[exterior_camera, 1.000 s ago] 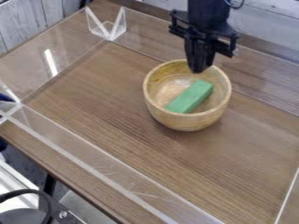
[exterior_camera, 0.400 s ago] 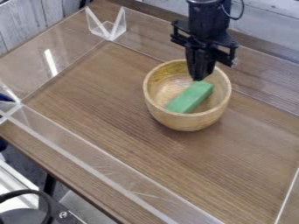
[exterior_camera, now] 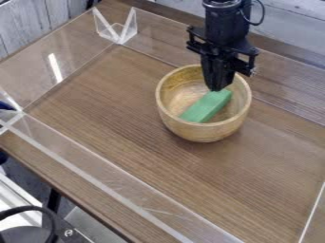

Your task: Put the green block in the brown bowl

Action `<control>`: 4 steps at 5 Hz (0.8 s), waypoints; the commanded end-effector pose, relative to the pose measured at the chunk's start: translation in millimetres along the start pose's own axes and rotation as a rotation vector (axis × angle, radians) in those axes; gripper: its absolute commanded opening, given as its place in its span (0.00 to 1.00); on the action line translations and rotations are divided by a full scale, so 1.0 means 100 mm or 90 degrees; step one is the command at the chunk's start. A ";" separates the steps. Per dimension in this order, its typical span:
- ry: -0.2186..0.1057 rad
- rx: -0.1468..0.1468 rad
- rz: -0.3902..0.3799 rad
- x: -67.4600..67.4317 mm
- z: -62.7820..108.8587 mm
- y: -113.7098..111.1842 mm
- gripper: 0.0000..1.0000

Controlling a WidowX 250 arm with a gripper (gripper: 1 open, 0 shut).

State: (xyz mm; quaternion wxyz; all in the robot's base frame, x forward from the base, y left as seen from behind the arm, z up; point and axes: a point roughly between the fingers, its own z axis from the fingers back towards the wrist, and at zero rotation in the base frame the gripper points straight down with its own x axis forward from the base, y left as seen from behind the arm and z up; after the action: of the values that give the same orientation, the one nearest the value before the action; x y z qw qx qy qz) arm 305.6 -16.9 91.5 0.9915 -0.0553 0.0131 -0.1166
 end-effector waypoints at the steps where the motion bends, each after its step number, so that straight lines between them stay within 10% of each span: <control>1: -0.061 0.007 -0.004 0.03 0.34 0.02 1.00; 4: -0.127 0.024 0.045 -0.26 1.06 0.38 1.00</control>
State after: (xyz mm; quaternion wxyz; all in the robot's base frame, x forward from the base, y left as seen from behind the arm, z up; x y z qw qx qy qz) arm 289.4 38.0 171.5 0.9947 -0.0575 -0.0505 -0.0688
